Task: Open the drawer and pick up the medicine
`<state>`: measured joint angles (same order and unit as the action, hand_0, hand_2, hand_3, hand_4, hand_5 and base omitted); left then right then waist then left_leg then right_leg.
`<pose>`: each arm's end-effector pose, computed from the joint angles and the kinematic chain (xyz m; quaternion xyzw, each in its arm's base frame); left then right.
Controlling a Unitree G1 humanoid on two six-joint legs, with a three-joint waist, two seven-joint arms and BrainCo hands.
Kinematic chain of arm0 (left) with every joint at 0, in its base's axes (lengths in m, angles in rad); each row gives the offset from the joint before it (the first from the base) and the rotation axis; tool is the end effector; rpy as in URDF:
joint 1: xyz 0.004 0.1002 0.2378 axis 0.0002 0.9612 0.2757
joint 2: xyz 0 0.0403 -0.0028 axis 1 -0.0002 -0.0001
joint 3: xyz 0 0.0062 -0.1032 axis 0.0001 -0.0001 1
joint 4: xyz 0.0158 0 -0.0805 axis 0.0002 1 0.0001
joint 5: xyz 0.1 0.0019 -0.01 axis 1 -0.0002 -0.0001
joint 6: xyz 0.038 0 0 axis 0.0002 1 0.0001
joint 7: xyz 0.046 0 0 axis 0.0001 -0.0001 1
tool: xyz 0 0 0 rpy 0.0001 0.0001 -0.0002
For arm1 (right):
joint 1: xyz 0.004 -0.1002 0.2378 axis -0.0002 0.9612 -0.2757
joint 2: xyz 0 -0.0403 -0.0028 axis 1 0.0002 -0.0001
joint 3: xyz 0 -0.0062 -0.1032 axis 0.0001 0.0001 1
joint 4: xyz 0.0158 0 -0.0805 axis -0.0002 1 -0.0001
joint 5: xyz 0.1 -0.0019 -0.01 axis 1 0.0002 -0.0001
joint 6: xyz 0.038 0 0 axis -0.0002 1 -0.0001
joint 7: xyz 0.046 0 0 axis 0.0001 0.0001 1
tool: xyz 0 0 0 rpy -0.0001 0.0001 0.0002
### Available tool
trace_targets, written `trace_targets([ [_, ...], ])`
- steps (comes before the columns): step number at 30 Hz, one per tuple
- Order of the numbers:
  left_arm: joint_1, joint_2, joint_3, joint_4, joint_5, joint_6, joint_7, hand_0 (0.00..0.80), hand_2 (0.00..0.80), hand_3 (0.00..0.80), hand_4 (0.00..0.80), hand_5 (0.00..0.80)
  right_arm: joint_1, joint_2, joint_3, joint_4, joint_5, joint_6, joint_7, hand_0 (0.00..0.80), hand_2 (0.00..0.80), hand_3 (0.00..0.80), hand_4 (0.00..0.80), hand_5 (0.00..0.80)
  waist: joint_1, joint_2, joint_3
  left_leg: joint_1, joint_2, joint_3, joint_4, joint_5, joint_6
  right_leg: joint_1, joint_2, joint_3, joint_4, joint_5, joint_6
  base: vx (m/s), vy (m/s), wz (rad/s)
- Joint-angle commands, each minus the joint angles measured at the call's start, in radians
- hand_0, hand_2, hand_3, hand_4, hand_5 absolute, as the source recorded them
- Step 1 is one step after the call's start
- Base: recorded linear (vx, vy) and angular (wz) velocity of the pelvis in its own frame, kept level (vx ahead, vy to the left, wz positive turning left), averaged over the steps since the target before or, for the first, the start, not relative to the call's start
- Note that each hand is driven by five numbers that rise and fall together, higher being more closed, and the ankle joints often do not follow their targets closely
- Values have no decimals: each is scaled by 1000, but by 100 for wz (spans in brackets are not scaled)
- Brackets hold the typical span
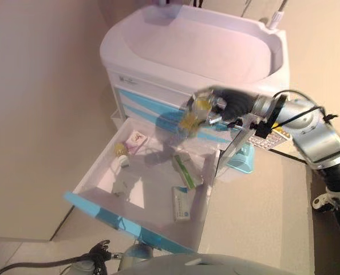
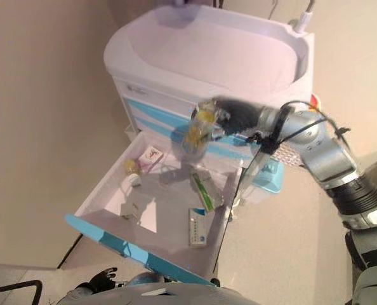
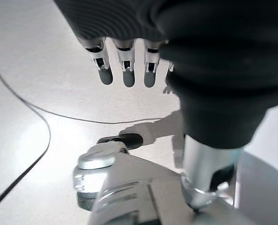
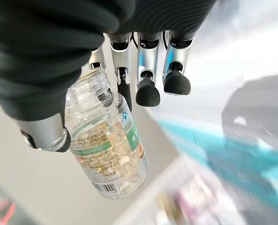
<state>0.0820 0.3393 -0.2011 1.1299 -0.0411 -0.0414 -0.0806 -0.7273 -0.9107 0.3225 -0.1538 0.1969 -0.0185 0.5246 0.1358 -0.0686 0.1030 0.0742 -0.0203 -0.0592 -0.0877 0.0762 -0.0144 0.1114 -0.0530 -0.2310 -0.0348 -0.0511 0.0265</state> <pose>0.0593 0.2511 -0.1070 0.1503 0.5629 -0.0167 0.8126 0.2646 -0.1896 0.2553 -0.4465 -0.2309 0.3613 0.7854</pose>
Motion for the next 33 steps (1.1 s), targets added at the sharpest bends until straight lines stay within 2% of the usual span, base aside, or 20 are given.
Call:
trace_targets([
  [1, -11, 20, -36, 31, -11, 10, -19, 0, 0, 0, 0, 0, -107, -56, -58, 62, -11, 3, -171, 800, 800, 800, 800, 800, 18, -19, -40, 6, -40, 9, 40, -110, 27, -33, -33, 46, 25, 48, 57, 77, 13, 0],
  [6, 11, 28, -63, 33, 5, 18, -31, 0, 0, 0, 0, 0, -230, -121, -40, 173, -28, 70, -241, 800, 800, 800, 800, 800, 23, -27, -42, 16, -42, -2, 37, -112, 28, -19, -30, 41, 25, 42, 54, 47, 7, 2],
  [11, 27, 42, -84, 27, 0, 39, -32, 0, 0, 0, 0, 0, -377, -152, 84, 373, -59, 99, -275, 800, 800, 800, 800, 800, 50, -35, -41, 24, -50, -27, 36, -112, 28, 2, -34, 25, 14, 42, 50, 37, 27, 11],
  [16, 26, 63, -109, 12, -8, 63, -39, 0, 0, 0, 0, 0, -547, -133, 242, 632, -109, 113, -298, 800, 800, 800, 800, 800, 97, -41, -31, 29, -58, -62, 40, -109, 26, 24, -40, -7, 8, 40, 48, 23, 35, 14],
  [23, 34, 87, -115, -5, -13, 78, -47, 0, 0, 0, 0, 0, -674, -91, 391, 890, -214, 136, -293, 800, 800, 800, 800, 800, 157, -42, -19, 29, -66, -111, 37, -99, 25, 40, -47, -47, 12, 35, 46, 27, 38, 22],
  [33, 52, 97, -102, -3, 0, 70, -54, 0, 0, 0, 0, 0, -700, -84, 427, 1062, -288, 130, -251, 800, 800, 800, 800, 800, 205, -45, -9, 29, -71, -153, 17, -82, 26, 50, -49, -82, 8, 35, 52, 19, 22, 21],
])
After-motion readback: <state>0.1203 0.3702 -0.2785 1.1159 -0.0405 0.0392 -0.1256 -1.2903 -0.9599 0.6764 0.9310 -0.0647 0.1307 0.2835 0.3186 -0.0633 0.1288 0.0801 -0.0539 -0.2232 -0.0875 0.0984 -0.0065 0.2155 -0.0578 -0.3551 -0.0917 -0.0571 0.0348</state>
